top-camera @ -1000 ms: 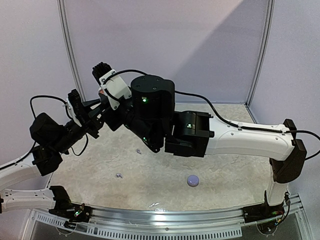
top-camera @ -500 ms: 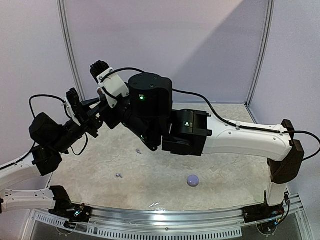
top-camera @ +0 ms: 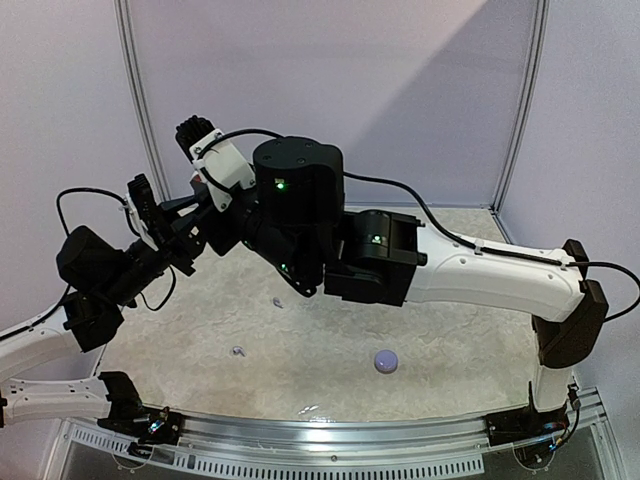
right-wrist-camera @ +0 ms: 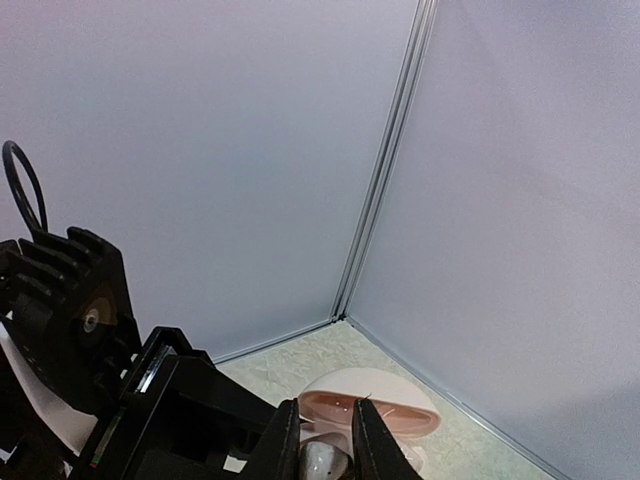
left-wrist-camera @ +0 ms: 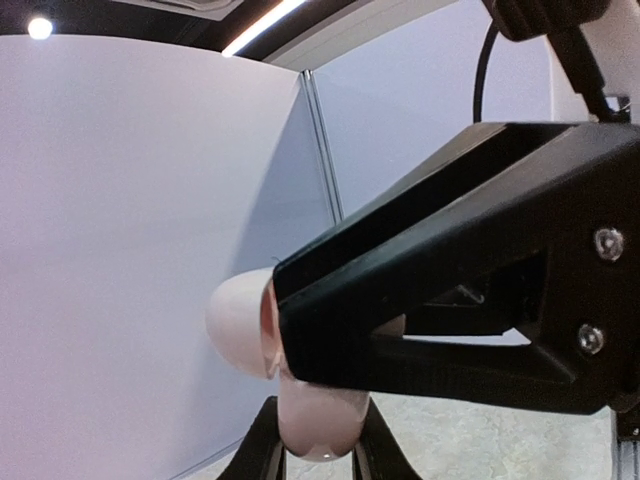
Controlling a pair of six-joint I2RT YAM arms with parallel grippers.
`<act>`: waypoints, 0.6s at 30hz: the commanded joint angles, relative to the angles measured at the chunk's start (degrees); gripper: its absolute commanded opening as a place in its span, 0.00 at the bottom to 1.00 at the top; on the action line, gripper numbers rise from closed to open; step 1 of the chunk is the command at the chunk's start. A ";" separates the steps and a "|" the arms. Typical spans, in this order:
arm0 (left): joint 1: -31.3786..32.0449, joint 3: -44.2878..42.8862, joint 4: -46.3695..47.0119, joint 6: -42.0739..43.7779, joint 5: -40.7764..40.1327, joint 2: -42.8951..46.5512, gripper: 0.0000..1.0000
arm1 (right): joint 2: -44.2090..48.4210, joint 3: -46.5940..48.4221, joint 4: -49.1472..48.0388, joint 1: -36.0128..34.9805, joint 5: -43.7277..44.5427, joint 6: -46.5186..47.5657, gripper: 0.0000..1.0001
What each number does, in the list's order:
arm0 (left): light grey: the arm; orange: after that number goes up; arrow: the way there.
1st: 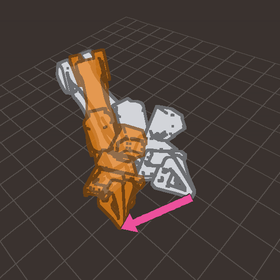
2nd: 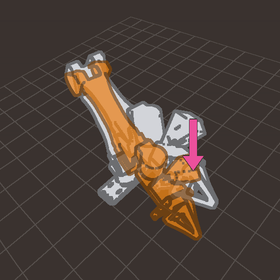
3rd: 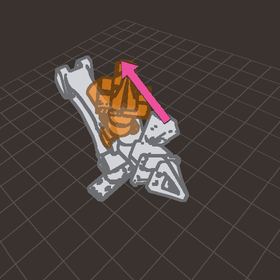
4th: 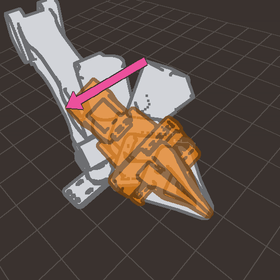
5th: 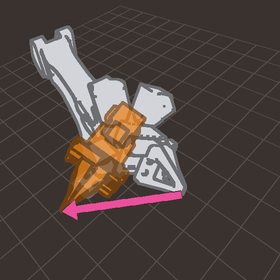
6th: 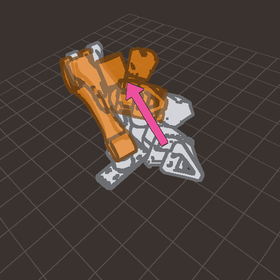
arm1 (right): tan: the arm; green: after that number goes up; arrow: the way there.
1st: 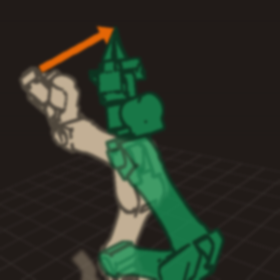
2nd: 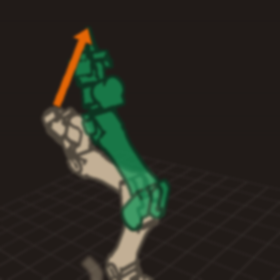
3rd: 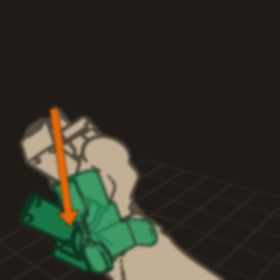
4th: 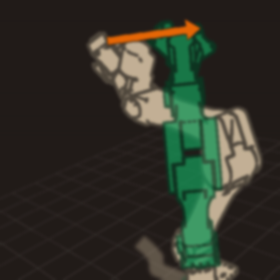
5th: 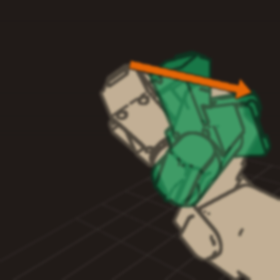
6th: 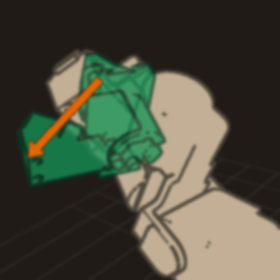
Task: Insert the wireless bluetooth earbuds into the charging case
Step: Insert the left earbud into the left side groove of the charging case.
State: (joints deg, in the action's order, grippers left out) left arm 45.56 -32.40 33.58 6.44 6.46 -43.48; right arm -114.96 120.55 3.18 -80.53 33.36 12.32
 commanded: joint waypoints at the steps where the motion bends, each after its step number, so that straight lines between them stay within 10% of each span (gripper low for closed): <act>1: -0.25 -0.91 4.76 -4.22 4.02 1.53 0.00 | -2.98 1.04 6.03 1.08 -0.61 -1.01 0.22; 18: -0.74 -0.86 2.18 -9.59 6.17 2.21 0.00 | -3.09 2.77 6.94 1.16 0.19 -1.99 0.31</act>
State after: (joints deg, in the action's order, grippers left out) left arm 44.95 -32.40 32.10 -1.15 9.19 -43.07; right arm -115.72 122.43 6.04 -80.58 32.42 10.76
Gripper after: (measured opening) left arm 0.209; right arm 0.305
